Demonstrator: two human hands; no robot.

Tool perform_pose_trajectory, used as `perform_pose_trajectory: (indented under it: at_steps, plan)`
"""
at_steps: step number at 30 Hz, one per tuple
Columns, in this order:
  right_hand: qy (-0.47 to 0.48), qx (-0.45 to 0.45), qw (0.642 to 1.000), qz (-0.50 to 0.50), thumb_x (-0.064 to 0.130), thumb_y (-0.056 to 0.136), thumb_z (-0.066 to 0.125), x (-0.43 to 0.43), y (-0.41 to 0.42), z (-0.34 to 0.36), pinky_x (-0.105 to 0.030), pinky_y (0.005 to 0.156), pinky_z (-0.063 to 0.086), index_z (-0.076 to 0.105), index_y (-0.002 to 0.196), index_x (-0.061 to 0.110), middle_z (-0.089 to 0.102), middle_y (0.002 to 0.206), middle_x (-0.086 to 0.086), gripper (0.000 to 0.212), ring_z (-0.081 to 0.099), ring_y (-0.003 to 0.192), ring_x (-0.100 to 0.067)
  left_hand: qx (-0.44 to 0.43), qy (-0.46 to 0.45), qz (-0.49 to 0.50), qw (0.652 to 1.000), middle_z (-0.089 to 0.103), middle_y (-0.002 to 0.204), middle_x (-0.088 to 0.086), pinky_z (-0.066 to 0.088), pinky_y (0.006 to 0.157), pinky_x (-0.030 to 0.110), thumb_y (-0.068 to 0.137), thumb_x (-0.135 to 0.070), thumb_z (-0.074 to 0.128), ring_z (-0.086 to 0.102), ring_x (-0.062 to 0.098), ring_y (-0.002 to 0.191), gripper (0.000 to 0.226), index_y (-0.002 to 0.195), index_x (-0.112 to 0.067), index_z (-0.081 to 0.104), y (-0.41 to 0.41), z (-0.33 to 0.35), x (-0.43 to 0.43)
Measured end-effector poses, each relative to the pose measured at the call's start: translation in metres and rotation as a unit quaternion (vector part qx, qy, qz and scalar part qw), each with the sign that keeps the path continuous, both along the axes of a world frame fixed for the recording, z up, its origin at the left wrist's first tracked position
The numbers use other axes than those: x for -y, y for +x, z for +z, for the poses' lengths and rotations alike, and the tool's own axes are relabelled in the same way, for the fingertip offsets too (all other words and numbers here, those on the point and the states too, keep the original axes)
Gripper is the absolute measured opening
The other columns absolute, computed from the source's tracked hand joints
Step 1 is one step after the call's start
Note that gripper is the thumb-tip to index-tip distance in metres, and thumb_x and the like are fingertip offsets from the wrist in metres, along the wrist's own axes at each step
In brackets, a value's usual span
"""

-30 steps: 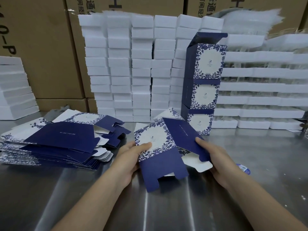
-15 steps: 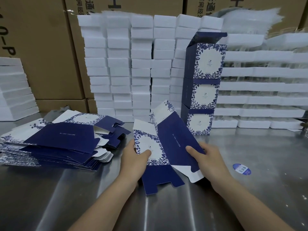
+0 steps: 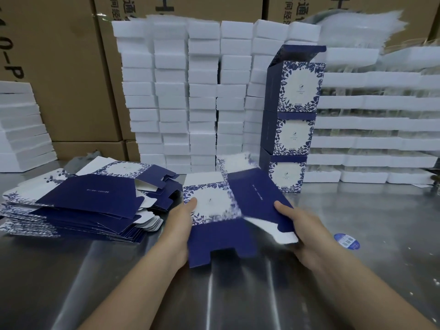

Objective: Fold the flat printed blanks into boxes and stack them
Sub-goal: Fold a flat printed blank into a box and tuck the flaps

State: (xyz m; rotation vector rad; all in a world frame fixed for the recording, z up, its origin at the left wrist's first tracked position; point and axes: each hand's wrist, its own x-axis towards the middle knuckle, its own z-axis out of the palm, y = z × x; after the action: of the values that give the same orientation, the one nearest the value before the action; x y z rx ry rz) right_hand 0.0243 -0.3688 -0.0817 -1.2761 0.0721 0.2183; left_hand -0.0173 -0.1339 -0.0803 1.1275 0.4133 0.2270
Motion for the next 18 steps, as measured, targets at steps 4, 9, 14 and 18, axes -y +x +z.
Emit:
perform_pose_trajectory:
  at_steps: [4,9,14,18]
  plan:
    - [0.111,-0.087,0.990,0.022,0.019,0.092,0.077,-0.001,0.002,-0.002,-0.025,0.049,0.057,0.076,0.108,0.007,0.081,0.090,-0.006,0.019,0.076,0.063,-0.015,-0.006,-0.071,-0.025,0.997,0.082,0.102,0.010,0.062,0.052,0.034,0.106,-0.029,0.059,0.080,0.026,0.072,0.024,0.119,-0.014,0.072,0.000,0.002,0.002]
    - [0.095,-0.051,0.994,0.017,0.015,0.094,0.075,-0.004,0.003,-0.004,-0.024,0.050,0.058,0.076,0.108,0.010,0.082,0.087,-0.004,0.015,0.076,0.062,-0.014,0.007,-0.072,-0.021,0.997,0.082,0.097,0.010,0.059,0.049,0.031,0.103,-0.039,0.060,0.079,0.025,0.066,0.031,0.110,-0.015,0.079,0.000,0.002,-0.001]
    - [0.051,-0.013,0.998,0.022,0.025,0.102,0.061,-0.003,0.008,-0.006,-0.032,0.071,0.057,0.071,0.121,0.016,0.082,0.098,-0.003,0.023,0.080,0.078,-0.018,0.064,-0.037,-0.012,0.997,0.082,0.109,0.003,0.061,0.089,0.045,0.103,-0.064,0.045,0.080,0.023,0.097,0.053,0.122,-0.025,0.076,0.000,0.003,0.001]
    - [-0.021,0.015,0.995,0.092,0.032,0.105,0.055,-0.008,0.002,-0.005,-0.032,0.077,0.055,0.068,0.131,0.018,0.080,0.118,-0.003,0.033,0.080,0.098,-0.021,0.147,0.112,-0.031,0.982,0.077,0.103,-0.030,0.063,0.082,0.027,0.088,-0.081,0.050,0.076,0.001,0.096,0.050,0.118,-0.049,0.074,-0.011,0.008,0.017]
